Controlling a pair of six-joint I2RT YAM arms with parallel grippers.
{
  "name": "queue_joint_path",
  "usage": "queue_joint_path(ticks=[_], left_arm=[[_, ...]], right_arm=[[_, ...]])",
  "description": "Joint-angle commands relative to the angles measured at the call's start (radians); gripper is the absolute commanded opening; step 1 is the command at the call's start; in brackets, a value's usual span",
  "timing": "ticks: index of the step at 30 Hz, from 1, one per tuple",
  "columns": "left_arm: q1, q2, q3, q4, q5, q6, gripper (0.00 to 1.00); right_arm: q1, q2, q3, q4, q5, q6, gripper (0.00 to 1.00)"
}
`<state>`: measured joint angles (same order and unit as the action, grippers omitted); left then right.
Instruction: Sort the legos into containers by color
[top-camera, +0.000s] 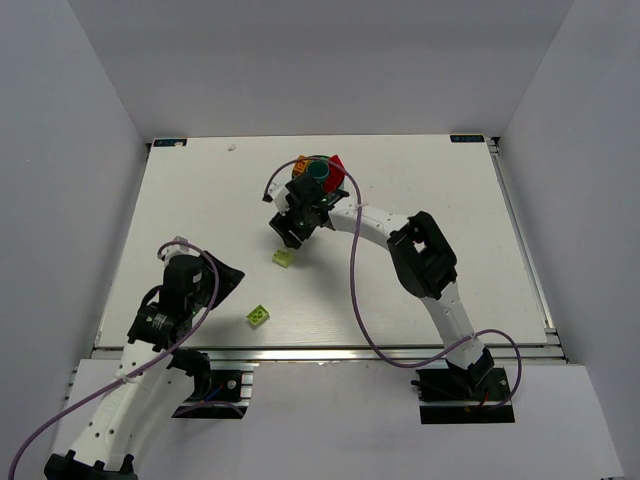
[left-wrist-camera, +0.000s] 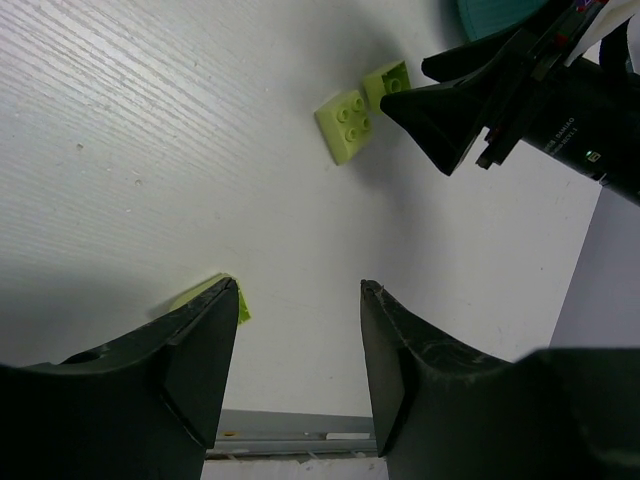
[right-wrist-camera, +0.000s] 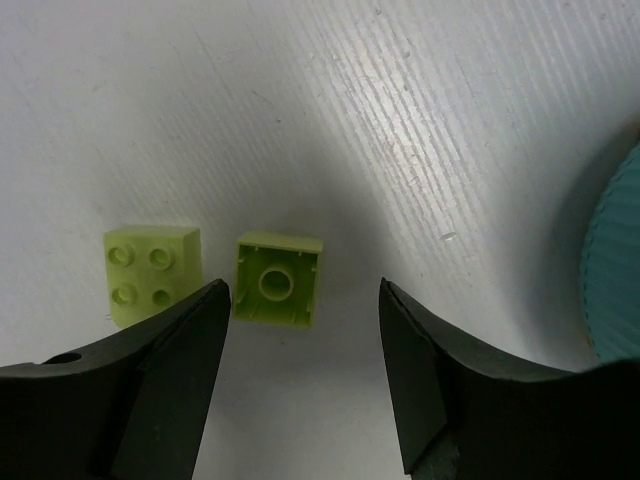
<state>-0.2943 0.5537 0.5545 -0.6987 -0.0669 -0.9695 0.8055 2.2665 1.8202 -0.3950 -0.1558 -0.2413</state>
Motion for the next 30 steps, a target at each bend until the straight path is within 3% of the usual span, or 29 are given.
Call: queue_joint_path(ticks=[1, 11, 14, 17, 21, 25, 30], left_arm=[[0.006, -0.001, -0.005, 0.010, 0.001, -0.008, 0.62], [0.006, -0.014, -0.005, -0.002, -0.001, -0.012, 0.62], [0.006, -0.020, -0.008, 0.004, 0.003, -0.018, 0.62], [0.006, -0.020, -0.008, 0.013, 0.009, -0.018, 0.62], [0.006, -0.018, -0.014, 0.025, 0.016, -0.014, 0.62], [0.004, -0.018, -0.028, 0.044, 0.024, -0.018, 0.62], [0.004, -0.020, -0.041, 0.062, 0.029, -0.023, 0.62]], right_arm=[[0.000, 0.019, 0.041, 0.048, 0.030, 0.013, 0.66], [-0.002, 0.039, 0.051, 0.053, -0.019, -0.003, 0.42], [-0.006, 0.008, 0.039, 0.065, -0.059, -0.015, 0.24], [-0.023, -0.070, 0.033, 0.077, -0.207, -0.055, 0.01], [-0.066, -0.206, -0.002, 0.120, -0.358, -0.147, 0.00], [-0.112, -0.303, -0.050, 0.229, -0.312, -0.142, 0.00], [-0.204, -0.275, -0.010, 0.278, -0.252, -0.021, 0.00]])
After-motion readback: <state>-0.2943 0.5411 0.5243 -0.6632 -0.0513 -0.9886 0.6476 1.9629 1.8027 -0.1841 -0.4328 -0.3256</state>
